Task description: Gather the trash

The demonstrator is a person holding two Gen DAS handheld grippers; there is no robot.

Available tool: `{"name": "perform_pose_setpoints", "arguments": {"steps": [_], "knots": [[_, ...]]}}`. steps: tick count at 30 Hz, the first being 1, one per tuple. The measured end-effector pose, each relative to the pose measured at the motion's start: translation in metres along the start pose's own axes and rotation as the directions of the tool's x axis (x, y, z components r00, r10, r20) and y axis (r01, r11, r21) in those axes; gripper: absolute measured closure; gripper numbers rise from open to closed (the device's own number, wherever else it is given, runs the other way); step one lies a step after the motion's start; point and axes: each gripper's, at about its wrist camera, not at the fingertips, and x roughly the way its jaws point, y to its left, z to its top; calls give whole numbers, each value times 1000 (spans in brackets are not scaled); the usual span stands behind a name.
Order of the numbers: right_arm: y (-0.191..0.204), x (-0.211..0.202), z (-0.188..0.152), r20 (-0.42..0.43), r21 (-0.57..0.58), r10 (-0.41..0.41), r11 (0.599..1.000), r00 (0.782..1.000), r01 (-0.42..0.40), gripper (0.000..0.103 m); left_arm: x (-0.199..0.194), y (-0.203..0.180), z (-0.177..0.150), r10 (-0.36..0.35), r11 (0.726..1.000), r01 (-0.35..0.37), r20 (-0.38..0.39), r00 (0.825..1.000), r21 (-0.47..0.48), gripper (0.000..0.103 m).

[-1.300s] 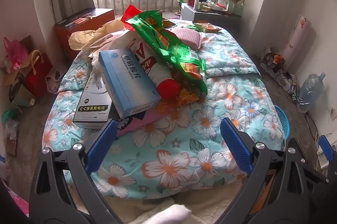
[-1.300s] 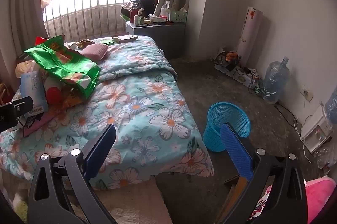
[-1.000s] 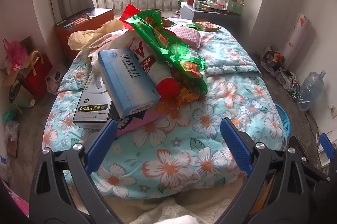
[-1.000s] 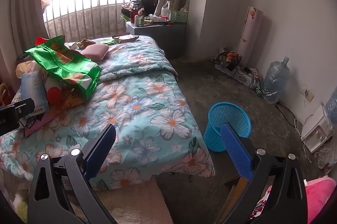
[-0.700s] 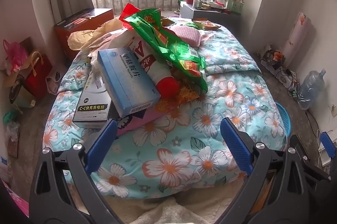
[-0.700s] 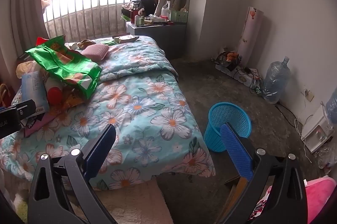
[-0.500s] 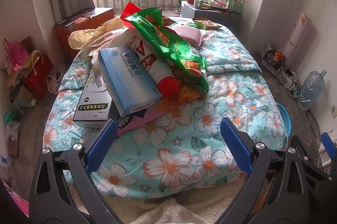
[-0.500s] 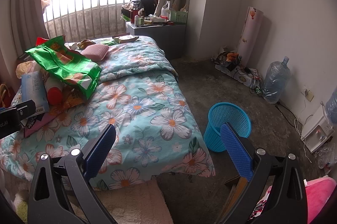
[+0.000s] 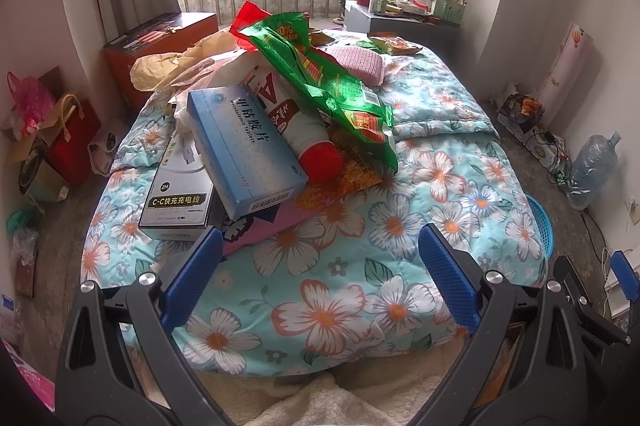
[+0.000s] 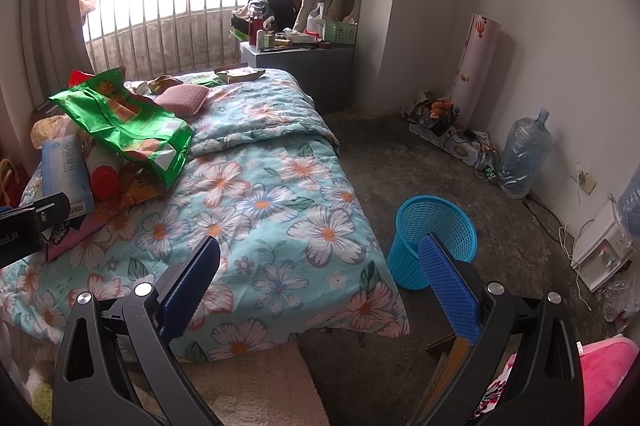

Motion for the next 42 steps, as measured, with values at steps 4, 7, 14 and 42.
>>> {"name": "perform_pose_setpoints", "arguments": {"steps": [4,7,14,42], "knots": [[0,0,0,0,-1,0,1000,1000,0,6,0,0,-1,0,1000,0,-1,1000,0,9],[1,0,0,0,-2,-1,1000,1000,1,6,5,4,-3,1,1000,-1,-3,1000,1,9],[-1,-1,1,-3,-4,-2,1000,1000,2,6,5,5,-3,1,1000,-1,-6,1000,0,9],[5,3,-3,-25,-20,-14,1000,1000,13,6,10,11,-11,3,1000,-3,-16,1000,0,9]]}}
